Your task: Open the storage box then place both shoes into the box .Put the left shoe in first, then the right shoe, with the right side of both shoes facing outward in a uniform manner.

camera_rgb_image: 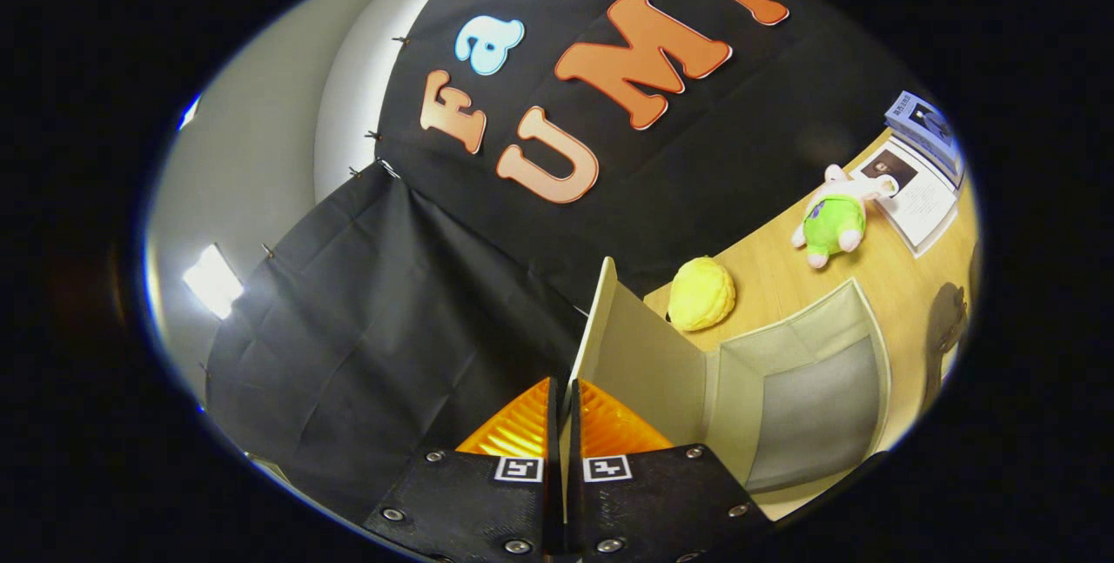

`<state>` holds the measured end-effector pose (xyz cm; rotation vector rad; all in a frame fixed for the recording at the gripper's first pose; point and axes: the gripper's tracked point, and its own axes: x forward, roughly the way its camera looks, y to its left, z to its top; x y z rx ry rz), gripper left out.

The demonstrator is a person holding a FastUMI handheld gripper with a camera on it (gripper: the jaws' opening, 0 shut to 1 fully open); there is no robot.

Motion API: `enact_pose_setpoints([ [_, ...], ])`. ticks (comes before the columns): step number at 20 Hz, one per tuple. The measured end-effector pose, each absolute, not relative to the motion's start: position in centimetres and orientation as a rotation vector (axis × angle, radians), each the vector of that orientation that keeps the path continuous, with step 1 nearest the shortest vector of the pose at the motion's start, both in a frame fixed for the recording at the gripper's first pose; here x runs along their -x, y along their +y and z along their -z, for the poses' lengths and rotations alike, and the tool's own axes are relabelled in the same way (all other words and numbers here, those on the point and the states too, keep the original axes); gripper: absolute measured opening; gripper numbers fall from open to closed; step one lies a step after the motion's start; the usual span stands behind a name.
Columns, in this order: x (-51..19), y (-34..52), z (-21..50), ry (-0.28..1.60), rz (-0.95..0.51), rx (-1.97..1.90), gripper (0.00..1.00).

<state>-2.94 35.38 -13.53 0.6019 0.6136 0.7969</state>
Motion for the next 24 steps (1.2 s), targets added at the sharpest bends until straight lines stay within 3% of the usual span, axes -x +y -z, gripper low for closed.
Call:
enact_pose_setpoints([
  [4, 4.3, 38.6, 14.2, 0.63, -0.836, -0.565, 0.06],
  [8, 6.2, 40.7, 15.6, 0.672, -0.886, -0.495, 0.16],
  [11, 6.5, 40.1, 16.4, 0.673, -0.876, -0.441, 0.79],
  [13, 6.0, 38.9, 16.4, 0.655, -0.846, -0.423, 0.98],
  [24, 0.6, 27.3, 15.3, 0.505, -0.604, -0.333, 0.98],
])
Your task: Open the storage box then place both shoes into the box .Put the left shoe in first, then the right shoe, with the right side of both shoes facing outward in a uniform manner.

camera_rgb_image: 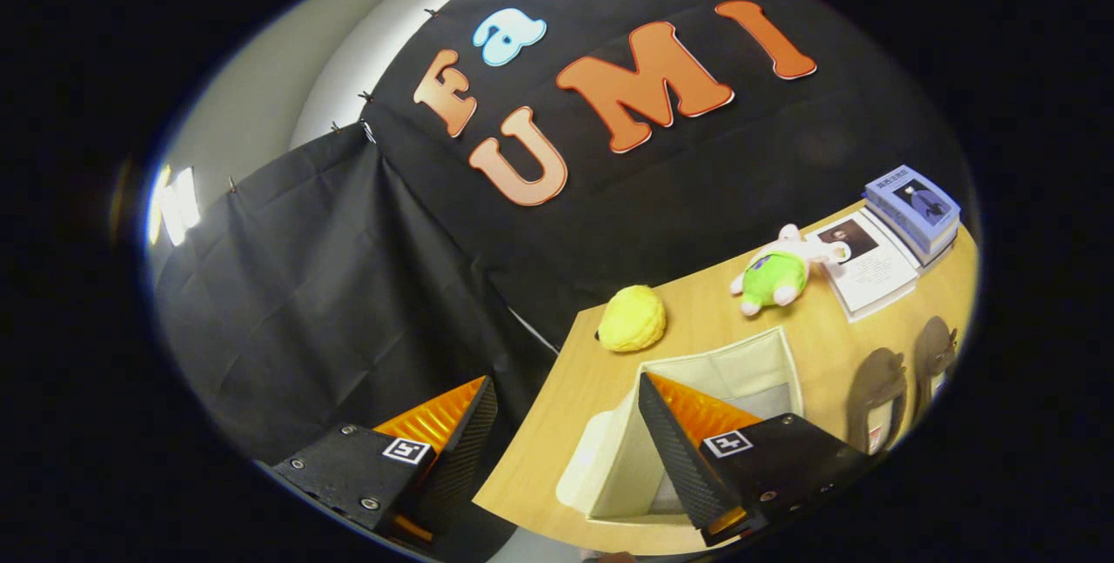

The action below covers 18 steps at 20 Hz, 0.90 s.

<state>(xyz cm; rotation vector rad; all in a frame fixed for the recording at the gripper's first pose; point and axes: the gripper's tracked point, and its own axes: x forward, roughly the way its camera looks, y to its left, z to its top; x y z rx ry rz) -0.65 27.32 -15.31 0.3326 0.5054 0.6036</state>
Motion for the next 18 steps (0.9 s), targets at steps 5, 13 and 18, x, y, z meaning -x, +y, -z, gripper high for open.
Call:
enact_pose_setpoints([
  [5, -1.7, 19.2, 15.4, 0.426, -0.439, -0.227, 0.98],
  [13, -3.7, 6.2, 19.8, 0.418, -0.18, -0.093, 0.98],
  [18, -3.3, 1.4, 26.3, 0.5, -0.081, -0.007, 0.98],
])
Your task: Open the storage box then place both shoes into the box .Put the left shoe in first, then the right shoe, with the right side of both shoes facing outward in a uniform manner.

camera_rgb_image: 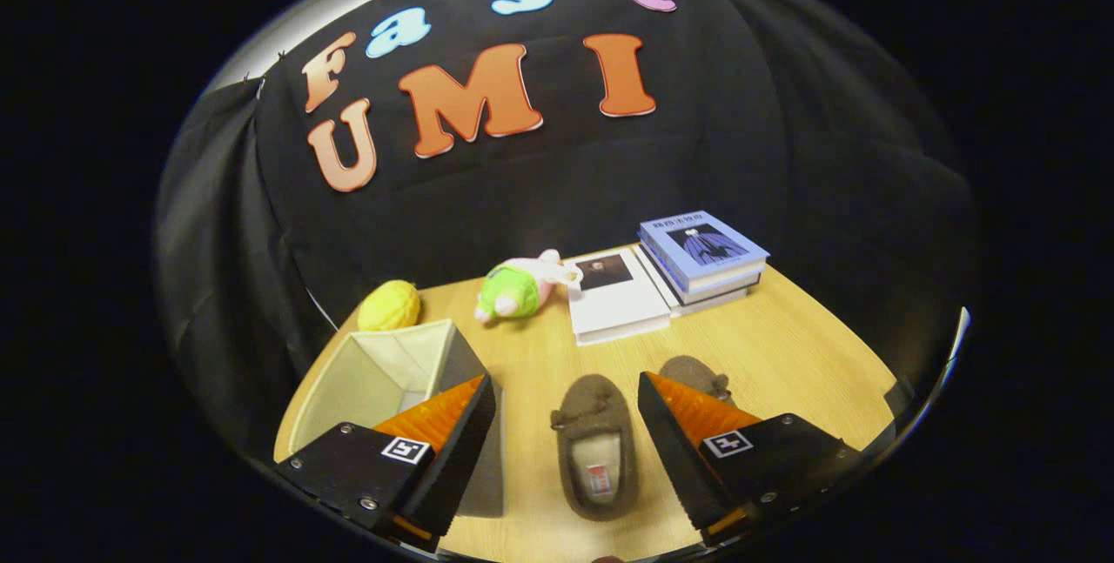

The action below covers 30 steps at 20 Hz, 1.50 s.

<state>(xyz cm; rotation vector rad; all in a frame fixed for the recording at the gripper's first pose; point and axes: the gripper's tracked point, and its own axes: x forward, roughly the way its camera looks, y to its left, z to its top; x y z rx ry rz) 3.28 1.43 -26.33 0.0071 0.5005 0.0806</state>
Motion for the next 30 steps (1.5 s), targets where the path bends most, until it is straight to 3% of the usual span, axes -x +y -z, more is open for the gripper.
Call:
enact_pose_setpoints([
  [8, -3.4, -0.1, 33.1, 0.57, -0.023, -0.009, 0.96],
  [14, -4.5, -0.9, 37.6, 0.649, 0.008, -0.002, 0.74],
  [17, -4.7, -1.9, 39.3, 0.682, 0.045, -0.001, 0.55],
  [22, -4.8, -1.5, 41.7, 0.746, 0.046, -0.041, 0.35],
  [26, -4.9, -1.5, 41.1, 0.745, 0.073, -0.122, 0.06],
  [30, -4.4, -1.1, 39.6, 0.746, 0.101, -0.151, 0.04],
])
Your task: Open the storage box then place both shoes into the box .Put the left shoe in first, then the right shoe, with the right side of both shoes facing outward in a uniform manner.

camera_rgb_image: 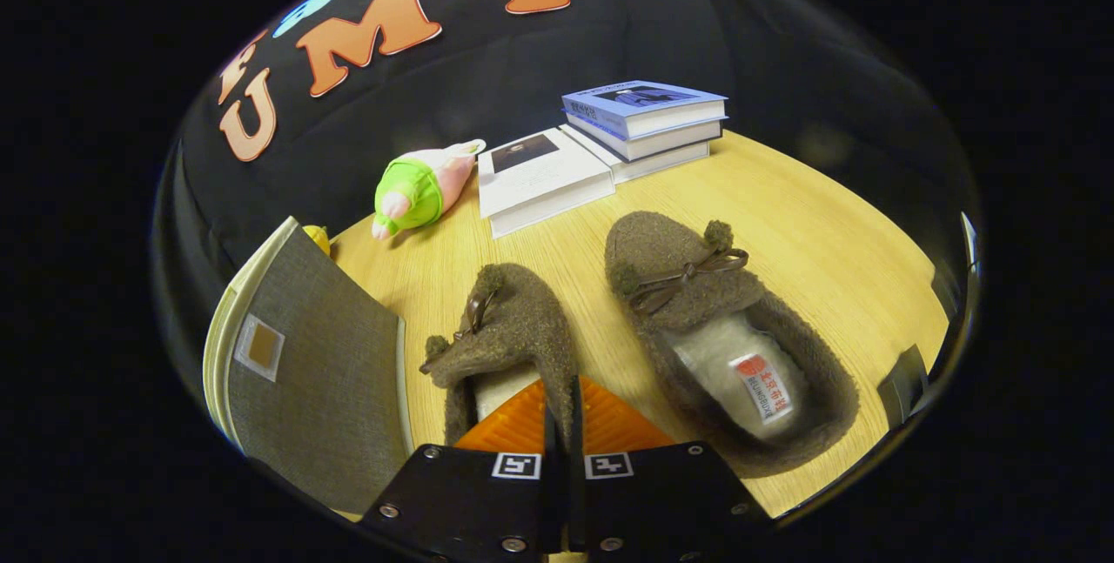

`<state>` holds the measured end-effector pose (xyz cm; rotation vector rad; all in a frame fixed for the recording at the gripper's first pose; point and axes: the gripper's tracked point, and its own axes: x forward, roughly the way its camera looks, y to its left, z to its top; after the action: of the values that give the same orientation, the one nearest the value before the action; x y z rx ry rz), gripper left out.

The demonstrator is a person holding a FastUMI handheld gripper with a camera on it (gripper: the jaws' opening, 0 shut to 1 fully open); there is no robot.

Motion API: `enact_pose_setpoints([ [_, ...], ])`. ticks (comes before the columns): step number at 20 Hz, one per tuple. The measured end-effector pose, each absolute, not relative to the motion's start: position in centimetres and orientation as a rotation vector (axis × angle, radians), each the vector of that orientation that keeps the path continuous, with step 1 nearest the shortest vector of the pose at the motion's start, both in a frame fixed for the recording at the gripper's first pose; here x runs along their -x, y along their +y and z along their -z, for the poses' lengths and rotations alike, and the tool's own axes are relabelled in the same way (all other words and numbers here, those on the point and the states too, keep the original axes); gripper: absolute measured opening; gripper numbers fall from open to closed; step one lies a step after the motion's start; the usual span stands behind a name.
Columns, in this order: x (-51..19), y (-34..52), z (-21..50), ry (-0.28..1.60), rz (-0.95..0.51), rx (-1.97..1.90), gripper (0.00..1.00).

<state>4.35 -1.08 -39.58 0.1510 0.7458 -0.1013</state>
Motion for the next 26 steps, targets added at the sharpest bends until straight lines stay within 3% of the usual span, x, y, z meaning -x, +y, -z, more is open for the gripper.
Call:
enact_pose_setpoints([
  [18, -5.7, 8.4, 20.5, 0.477, -0.007, -0.237, 0.04],
  [26, -4.0, 18.7, 21.6, 0.537, -0.145, -0.3, 0.04],
])
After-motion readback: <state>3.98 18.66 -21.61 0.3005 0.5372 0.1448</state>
